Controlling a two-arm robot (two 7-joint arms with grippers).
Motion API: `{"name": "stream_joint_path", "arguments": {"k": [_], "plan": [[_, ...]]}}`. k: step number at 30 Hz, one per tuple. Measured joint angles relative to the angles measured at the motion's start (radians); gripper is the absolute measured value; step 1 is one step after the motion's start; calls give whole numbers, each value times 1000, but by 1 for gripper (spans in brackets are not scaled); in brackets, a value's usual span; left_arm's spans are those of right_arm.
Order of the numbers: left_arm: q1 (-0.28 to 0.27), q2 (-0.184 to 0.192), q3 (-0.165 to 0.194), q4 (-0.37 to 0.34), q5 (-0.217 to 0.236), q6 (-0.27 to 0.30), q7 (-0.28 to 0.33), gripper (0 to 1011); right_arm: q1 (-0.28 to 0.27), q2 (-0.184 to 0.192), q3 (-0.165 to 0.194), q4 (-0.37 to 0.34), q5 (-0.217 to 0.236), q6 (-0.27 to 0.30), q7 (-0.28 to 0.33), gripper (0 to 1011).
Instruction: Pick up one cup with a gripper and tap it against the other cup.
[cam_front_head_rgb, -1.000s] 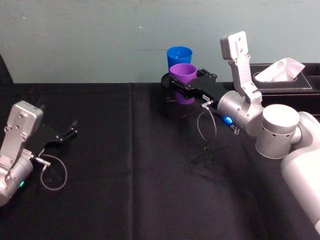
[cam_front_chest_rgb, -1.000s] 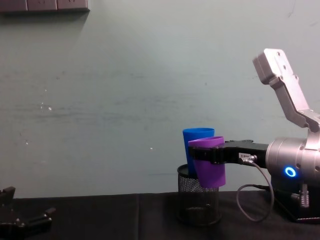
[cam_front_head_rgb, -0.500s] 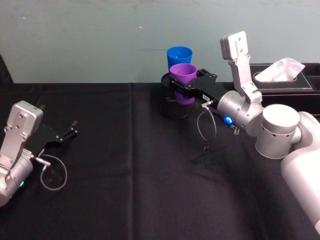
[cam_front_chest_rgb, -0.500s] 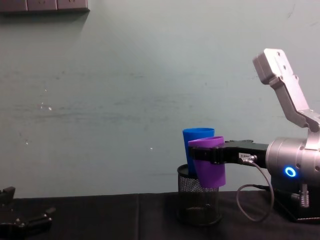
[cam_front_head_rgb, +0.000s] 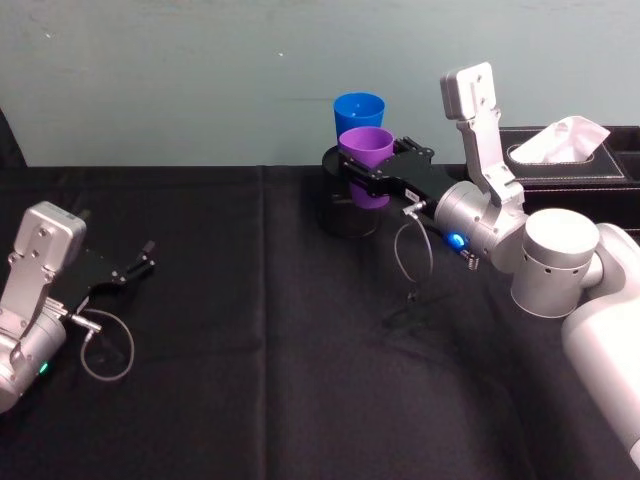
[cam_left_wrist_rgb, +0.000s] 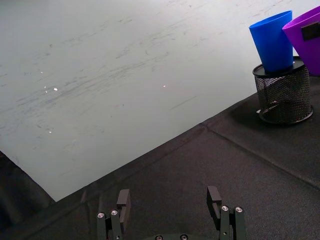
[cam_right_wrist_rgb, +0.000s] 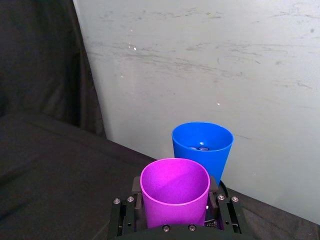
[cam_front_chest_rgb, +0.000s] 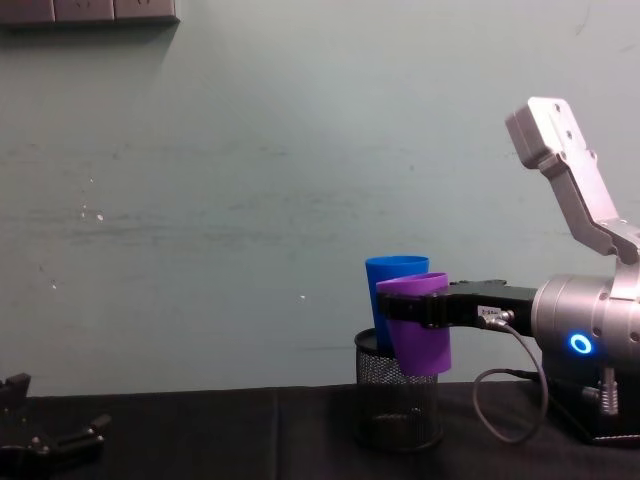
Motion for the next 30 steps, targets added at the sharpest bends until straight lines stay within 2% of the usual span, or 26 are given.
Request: {"name": "stream_joint_path", "arguments": {"k": [30], "plan": [[0,0,0,0,0,0,0,1000,0,0,0,0,0,0,0,735]]}}
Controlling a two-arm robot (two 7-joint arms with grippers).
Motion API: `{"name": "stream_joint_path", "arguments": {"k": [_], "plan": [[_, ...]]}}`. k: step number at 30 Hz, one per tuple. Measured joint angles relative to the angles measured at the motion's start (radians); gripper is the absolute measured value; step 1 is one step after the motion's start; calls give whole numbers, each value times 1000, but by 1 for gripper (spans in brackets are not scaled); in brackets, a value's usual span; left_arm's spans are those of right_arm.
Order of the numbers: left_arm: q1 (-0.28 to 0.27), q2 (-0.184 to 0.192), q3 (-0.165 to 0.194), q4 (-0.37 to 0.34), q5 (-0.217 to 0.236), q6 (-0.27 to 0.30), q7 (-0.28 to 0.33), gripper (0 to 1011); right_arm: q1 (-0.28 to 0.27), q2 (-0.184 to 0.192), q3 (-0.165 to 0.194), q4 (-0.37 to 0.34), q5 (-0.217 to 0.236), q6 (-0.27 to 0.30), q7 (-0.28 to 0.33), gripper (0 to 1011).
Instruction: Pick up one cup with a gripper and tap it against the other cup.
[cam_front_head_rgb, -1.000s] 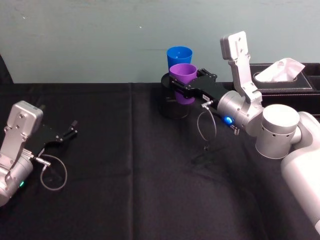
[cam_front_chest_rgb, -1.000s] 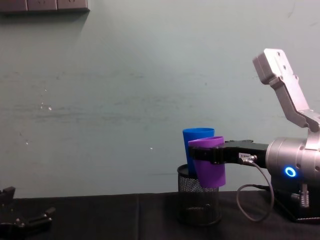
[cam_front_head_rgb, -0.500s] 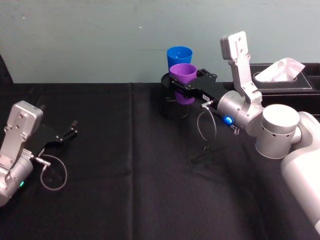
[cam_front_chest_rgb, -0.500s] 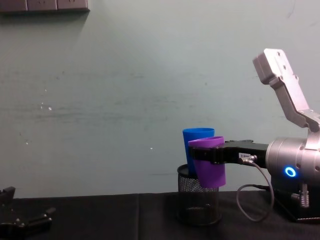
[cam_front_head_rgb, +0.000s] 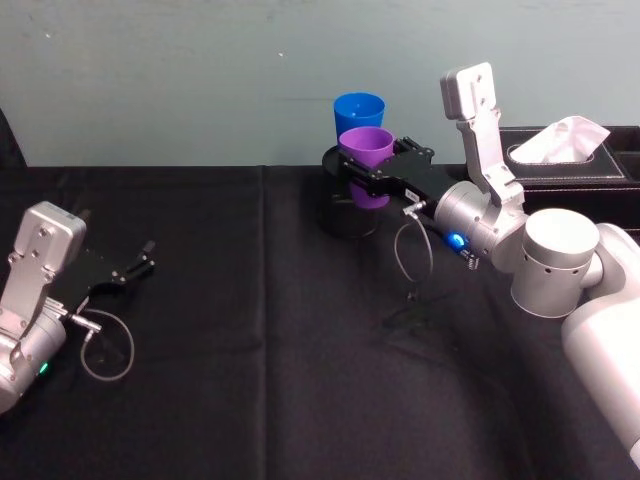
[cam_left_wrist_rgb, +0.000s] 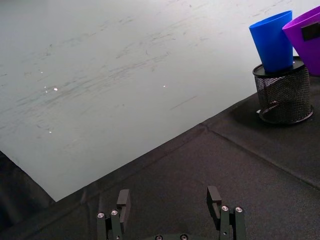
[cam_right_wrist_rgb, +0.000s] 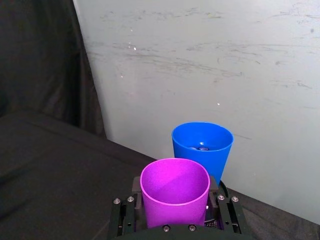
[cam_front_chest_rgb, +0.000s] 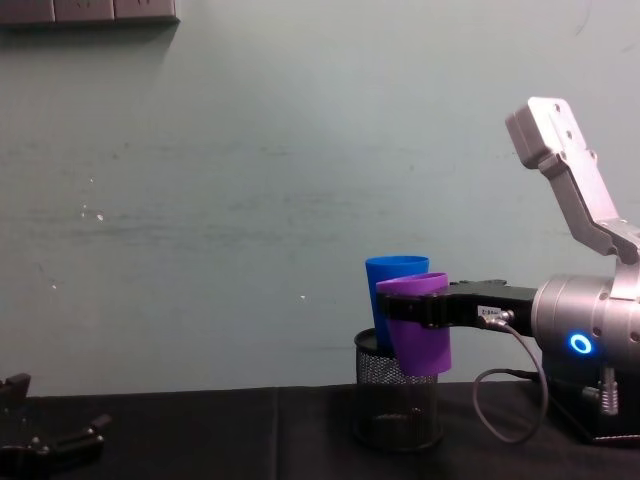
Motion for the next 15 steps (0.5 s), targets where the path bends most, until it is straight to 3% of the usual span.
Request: {"name": "stream_joint_path", "arguments": {"k": [9,15], "plan": [[0,0,0,0,0,0,0,1000,-1,0,2,0,1,-2,2,735],[0,0,0,0,0,0,0,1000,-23,7,19,-31,40,-10,40,735]]}}
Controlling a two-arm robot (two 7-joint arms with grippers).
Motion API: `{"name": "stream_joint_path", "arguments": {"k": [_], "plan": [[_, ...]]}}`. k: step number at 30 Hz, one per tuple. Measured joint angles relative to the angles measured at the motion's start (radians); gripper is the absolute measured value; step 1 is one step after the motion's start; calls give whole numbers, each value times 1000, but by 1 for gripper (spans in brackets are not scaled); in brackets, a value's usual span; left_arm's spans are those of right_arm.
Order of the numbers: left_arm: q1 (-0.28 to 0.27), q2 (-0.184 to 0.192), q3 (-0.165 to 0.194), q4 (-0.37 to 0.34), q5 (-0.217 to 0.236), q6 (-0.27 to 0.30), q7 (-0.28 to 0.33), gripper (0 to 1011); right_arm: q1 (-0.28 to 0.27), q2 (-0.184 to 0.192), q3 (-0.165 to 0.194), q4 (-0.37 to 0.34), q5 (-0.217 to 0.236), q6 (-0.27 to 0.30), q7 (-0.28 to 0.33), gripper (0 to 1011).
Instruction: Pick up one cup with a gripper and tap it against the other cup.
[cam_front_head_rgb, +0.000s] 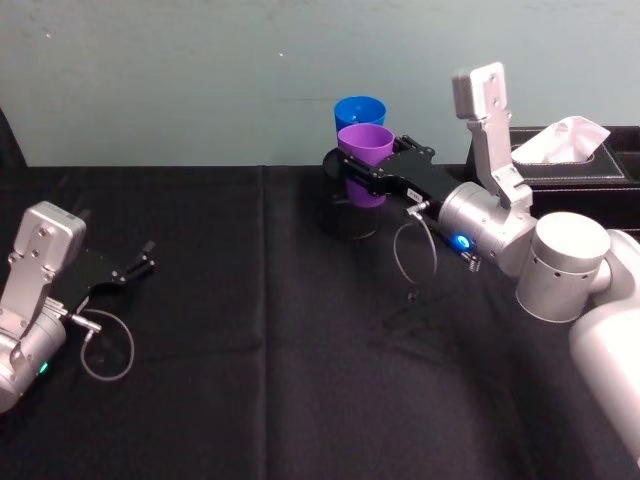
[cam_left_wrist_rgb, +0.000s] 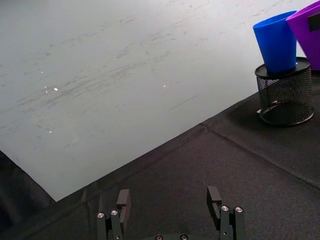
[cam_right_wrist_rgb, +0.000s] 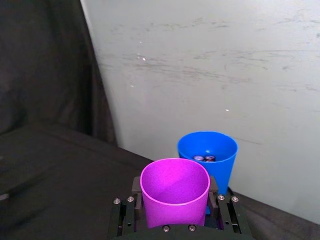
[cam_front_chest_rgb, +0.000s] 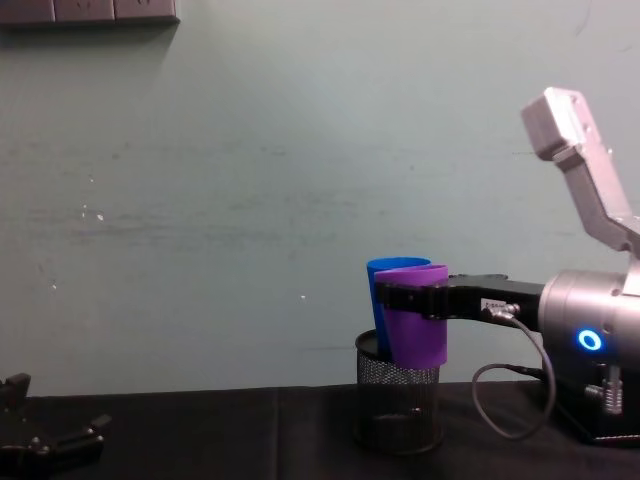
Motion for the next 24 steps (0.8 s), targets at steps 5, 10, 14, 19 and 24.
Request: {"name": "stream_joint_path", "arguments": {"k": [5,10,14,19,24], "plan": [[0,0,0,0,0,0,0,1000,-50,31,5,-83,30,31,14,735],[0,0,0,0,0,0,0,1000,-140,86,7,-207,50,62,13,735],[0,0,0,0,0,0,0,1000,-204,118,9,-267,66,59,13,735],[0,0,0,0,0,0,0,1000,-272,142,7,-294,87,11,18,735],[0,0,0,0,0,0,0,1000,-305,145,-12,-266,71,-54,17,735]]}}
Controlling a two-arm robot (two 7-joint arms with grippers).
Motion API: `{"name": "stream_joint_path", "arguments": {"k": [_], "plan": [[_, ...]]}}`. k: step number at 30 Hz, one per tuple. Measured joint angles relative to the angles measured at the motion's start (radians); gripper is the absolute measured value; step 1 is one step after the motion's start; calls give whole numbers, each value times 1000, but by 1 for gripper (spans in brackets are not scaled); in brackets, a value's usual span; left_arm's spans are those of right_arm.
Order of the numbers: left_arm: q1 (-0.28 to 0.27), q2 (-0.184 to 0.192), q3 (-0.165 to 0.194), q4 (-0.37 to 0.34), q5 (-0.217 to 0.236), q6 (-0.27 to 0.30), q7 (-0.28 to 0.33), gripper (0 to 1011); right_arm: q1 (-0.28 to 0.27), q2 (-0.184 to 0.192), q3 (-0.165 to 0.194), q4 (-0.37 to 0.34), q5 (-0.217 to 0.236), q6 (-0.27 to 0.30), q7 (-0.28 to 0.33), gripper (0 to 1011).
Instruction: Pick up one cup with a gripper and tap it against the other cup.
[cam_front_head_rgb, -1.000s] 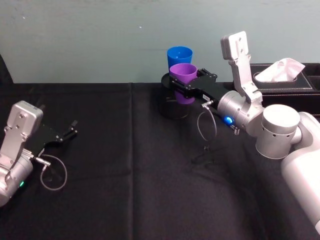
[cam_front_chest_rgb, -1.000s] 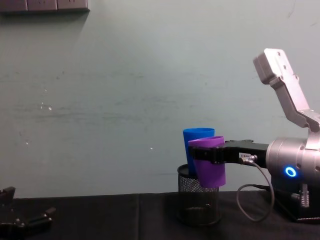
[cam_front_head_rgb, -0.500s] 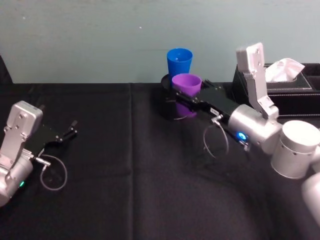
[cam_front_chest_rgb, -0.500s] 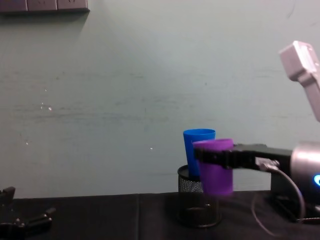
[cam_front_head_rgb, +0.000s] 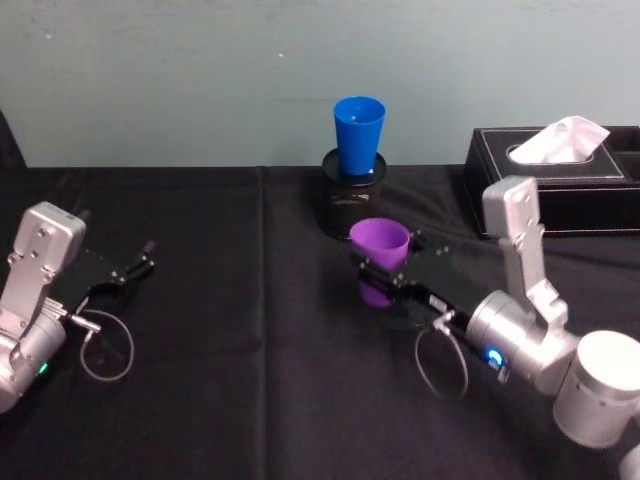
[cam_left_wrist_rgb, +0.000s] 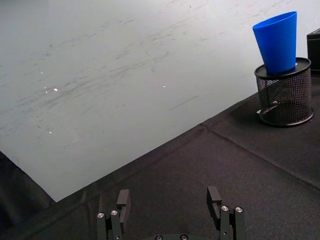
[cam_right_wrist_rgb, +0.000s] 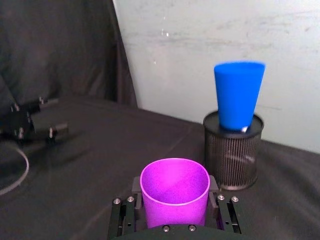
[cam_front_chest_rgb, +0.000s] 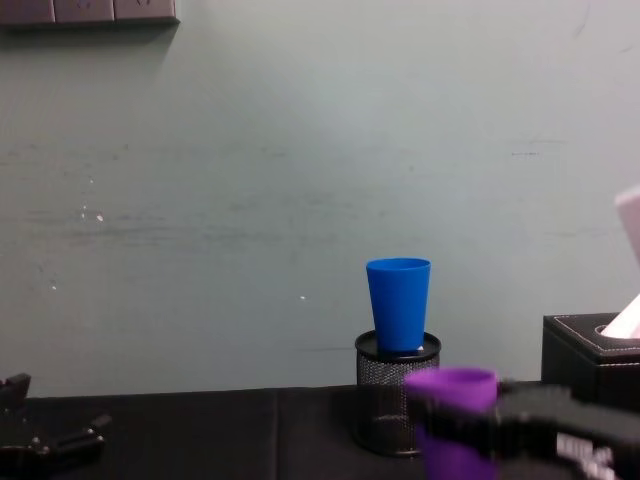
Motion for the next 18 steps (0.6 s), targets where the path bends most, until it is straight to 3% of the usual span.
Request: {"name": "stream_joint_path", "arguments": {"k": [5,11,18], "plan": [[0,0,0,0,0,0,0,1000,-22,-16,-21,66,-49,-103,-10,735],[0,0,0,0,0,0,0,1000,-37,-47,-2,141,-59,-254,2,735],[0,0,0,0,0,0,0,1000,-41,-64,12,172,-78,-295,4,735]]}}
